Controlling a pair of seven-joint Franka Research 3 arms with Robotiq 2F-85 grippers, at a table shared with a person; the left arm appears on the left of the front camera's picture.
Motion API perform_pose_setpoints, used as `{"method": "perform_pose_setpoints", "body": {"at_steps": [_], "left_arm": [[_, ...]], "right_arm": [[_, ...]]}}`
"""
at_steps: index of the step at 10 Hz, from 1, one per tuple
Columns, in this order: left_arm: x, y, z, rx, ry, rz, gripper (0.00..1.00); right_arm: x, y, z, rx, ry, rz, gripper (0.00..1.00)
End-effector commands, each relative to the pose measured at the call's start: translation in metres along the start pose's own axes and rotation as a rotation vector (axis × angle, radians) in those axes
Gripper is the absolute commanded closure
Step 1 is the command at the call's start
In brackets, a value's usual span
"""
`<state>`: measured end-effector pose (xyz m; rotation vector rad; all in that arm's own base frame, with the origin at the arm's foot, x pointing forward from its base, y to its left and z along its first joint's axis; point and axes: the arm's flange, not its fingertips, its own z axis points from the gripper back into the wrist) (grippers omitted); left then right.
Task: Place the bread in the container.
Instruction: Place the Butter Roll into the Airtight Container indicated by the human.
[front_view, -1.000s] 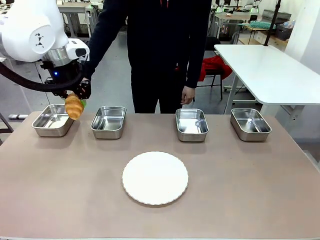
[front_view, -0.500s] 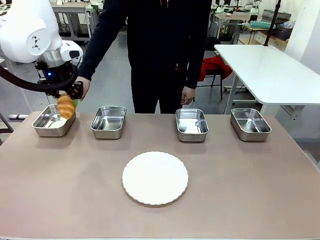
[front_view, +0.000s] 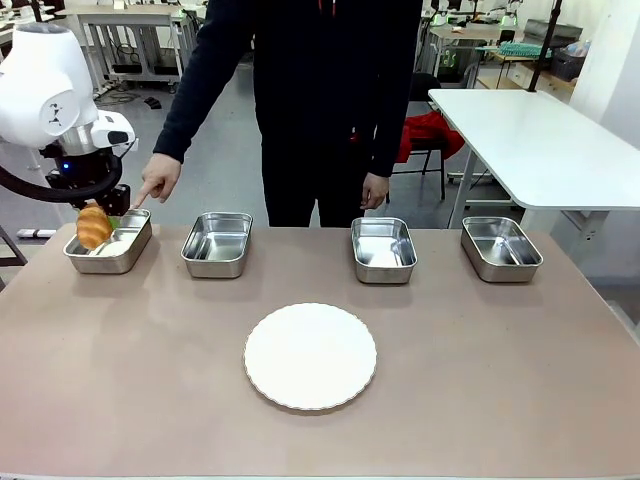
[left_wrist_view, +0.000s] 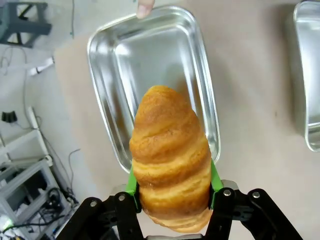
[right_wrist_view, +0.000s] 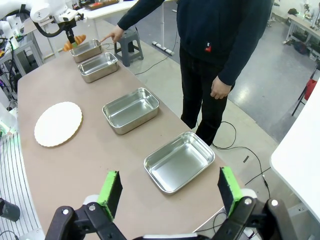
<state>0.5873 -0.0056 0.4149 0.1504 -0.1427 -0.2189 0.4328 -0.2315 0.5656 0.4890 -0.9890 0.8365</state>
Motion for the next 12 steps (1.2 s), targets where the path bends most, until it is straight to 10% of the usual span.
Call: {"method": "perform_pose_setpoints", "body": {"at_steps": [1,7,8,12], "left_arm": [[0.022,0.013,-0.009,-0.045,0.023,-0.045,0.44],[0.042,0.025,-0.033,-0.054,0.010,-0.071,0.44],[0.043,0.025,-0.035,-0.053,-0.028,-0.094,0.00],[0.046,0.027,-0.039,-0.076,-0.022,-0.100,0.00]], "right_arm": [[0.002,0.001,0.002,0.001,-0.006,0.006,0.00],[0.002,0.001,0.002,0.001,-0.006,0.006,0.00],[0.002,0.001,0.002,0.001,-0.006,0.006,0.00],[0.002,0.001,0.002,0.001,-0.006,0.006,0.00]]}}
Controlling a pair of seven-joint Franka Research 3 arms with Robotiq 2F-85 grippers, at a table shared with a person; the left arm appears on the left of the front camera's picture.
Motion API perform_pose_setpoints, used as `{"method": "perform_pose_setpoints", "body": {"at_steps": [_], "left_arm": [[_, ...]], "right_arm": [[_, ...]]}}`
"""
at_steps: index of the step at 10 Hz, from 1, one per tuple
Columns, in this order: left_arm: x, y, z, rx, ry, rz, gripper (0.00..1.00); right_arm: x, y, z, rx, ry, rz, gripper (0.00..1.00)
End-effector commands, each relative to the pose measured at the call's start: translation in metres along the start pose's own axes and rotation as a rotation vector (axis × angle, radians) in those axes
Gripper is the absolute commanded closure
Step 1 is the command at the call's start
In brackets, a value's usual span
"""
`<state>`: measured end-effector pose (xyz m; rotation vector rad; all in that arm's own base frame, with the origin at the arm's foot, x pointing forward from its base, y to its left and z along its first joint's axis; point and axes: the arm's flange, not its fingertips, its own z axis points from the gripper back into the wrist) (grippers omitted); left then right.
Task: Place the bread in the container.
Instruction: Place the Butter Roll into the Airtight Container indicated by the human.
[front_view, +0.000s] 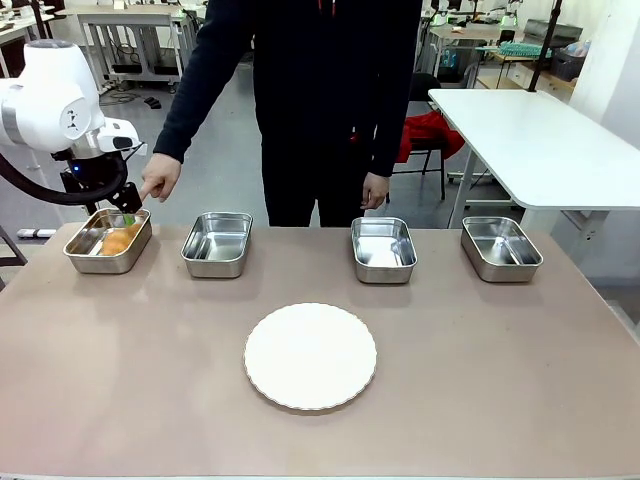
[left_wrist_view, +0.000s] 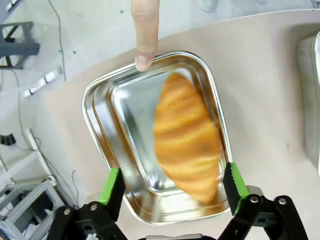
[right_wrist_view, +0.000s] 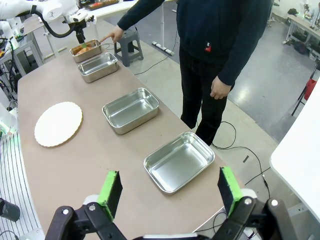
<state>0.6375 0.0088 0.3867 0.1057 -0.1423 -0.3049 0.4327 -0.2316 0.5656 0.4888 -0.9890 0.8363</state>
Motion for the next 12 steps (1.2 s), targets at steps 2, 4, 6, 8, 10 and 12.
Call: {"method": "perform_pose_setpoints", "body": {"at_steps": [2,4,6,8,10,12], "left_arm": [[0.003,0.008,-0.002,-0.029,-0.017,-0.025,0.00],[0.001,0.004,0.002,-0.030,-0.029,-0.040,0.00],[0.001,0.002,-0.003,-0.006,-0.001,-0.006,0.00],[0.001,0.002,-0.003,-0.006,-0.001,-0.006,0.00],[0.001,0.002,-0.003,-0.006,-0.001,-0.006,0.00],[-0.019,-0.008,0.015,0.011,-0.031,0.021,0.00]], "right_arm": [[0.002,0.001,0.001,0.001,-0.006,0.006,0.00],[0.002,0.001,0.001,0.001,-0.006,0.006,0.00],[0.002,0.001,0.001,0.001,-0.006,0.006,0.00],[0.002,0.001,0.001,0.001,-0.006,0.006,0.00],[0.002,0.001,0.001,0.001,-0.006,0.006,0.00],[0.002,0.001,0.001,0.001,-0.006,0.006,0.00]]}}
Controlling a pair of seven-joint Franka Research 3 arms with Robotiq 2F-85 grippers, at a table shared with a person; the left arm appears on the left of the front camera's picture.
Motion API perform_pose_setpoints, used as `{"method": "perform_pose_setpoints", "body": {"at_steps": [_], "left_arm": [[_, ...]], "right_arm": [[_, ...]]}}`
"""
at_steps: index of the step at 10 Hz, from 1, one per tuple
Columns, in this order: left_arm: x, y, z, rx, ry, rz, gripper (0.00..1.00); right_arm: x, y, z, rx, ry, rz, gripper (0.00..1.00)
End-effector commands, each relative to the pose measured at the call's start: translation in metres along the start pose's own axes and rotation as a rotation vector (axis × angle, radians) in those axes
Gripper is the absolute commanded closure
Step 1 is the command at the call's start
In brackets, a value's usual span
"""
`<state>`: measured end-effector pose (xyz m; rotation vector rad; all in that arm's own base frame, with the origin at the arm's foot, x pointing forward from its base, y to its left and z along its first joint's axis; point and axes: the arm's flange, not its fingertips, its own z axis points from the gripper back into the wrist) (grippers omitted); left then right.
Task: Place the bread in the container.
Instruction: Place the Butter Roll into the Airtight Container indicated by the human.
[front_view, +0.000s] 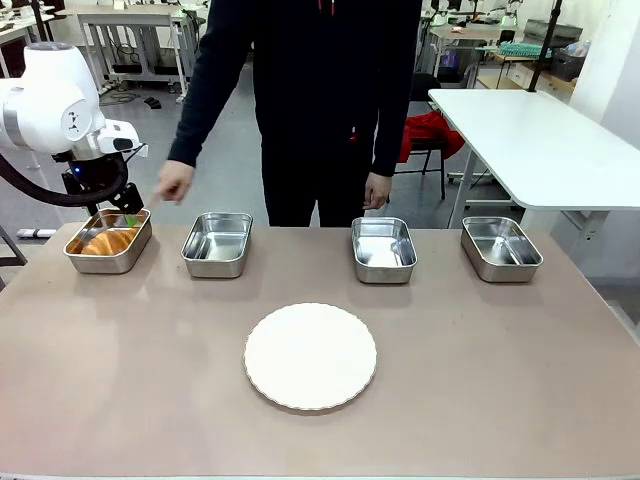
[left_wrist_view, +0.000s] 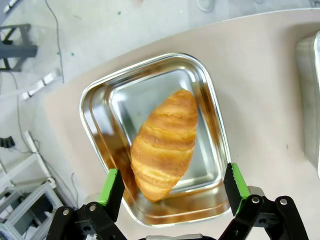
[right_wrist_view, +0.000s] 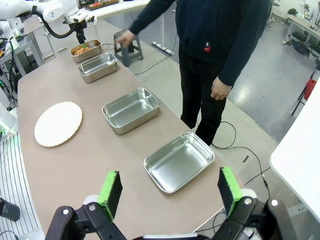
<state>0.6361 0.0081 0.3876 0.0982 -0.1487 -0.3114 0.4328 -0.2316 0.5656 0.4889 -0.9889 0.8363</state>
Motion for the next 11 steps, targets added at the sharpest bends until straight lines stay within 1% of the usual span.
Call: {"method": "perform_pose_setpoints", "body": {"at_steps": [1,2,4,5,8,9,10,11], "left_arm": [[-0.041,-0.018,0.030,0.042,-0.035,0.067,0.00],[-0.062,-0.028,0.045,0.042,-0.047,0.080,0.00],[-0.109,-0.055,0.068,0.027,-0.104,0.133,0.00],[-0.138,-0.074,0.078,0.023,-0.136,0.164,0.00],[-0.195,-0.117,0.094,0.015,-0.245,0.173,0.00],[-0.211,-0.126,0.096,0.021,-0.252,0.181,0.00],[-0.226,-0.133,0.098,0.031,-0.234,0.144,0.00],[-0.233,-0.133,0.093,-0.018,-0.208,0.138,0.00]], "right_arm": [[0.002,0.001,0.002,0.001,-0.006,0.006,0.00],[0.002,0.001,0.002,0.001,-0.006,0.006,0.00],[0.002,0.001,0.002,0.001,-0.006,0.006,0.00],[0.002,0.001,0.002,0.001,-0.006,0.006,0.00],[0.002,0.001,0.002,0.001,-0.006,0.006,0.00],[0.002,0.001,0.002,0.001,-0.006,0.006,0.00],[0.002,0.001,0.002,0.001,-0.006,0.006,0.00],[0.002,0.001,0.002,0.001,-0.006,0.006,0.00]]}}
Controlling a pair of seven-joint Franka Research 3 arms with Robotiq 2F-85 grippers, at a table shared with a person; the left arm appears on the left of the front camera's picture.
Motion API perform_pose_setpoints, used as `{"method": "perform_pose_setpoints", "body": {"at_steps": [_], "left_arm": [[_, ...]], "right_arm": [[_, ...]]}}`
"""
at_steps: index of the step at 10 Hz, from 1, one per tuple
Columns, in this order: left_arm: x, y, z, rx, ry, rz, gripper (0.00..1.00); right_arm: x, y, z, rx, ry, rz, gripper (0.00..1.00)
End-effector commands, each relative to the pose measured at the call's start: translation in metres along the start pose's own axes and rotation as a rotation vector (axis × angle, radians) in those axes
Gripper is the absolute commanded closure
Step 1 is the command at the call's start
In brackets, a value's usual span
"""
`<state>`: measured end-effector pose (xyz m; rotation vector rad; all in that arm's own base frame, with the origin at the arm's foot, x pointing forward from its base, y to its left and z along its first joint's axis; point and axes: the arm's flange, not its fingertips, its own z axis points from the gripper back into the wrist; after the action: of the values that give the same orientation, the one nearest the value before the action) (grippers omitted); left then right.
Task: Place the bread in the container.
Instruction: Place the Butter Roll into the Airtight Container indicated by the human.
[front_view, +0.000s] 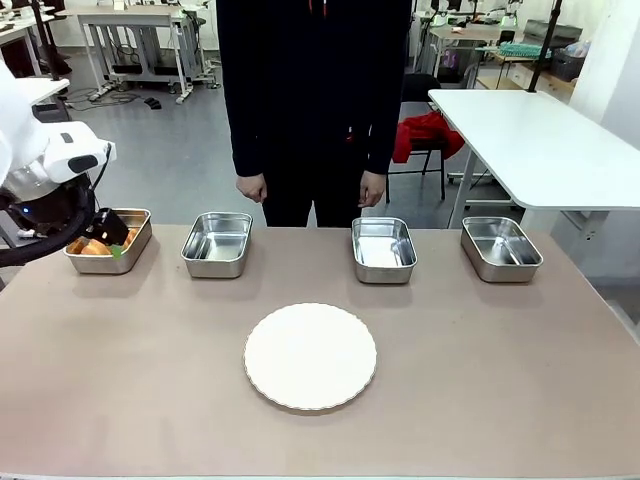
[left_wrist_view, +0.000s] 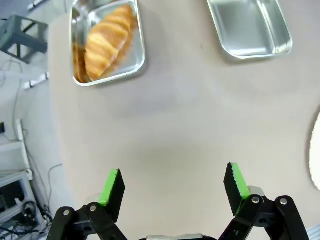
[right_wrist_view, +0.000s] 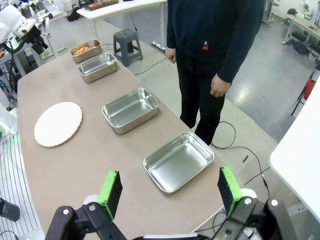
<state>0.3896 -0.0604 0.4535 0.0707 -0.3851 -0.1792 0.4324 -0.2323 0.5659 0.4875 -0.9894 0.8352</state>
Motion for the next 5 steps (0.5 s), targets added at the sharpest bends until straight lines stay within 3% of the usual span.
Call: {"method": "perform_pose_setpoints", "body": {"at_steps": [1,2,5], "left_arm": [[-0.033,0.004,-0.016,-0.042,0.095,0.001,0.00],[0.000,0.000,0.000,0.000,0.000,0.000,0.00],[0.000,0.000,0.000,0.000,0.000,0.000,0.00]], "right_arm": [[0.002,0.002,0.001,0.003,-0.006,0.006,0.00],[0.002,0.002,0.001,0.003,-0.006,0.006,0.00],[0.002,0.002,0.001,0.003,-0.006,0.006,0.00]]}}
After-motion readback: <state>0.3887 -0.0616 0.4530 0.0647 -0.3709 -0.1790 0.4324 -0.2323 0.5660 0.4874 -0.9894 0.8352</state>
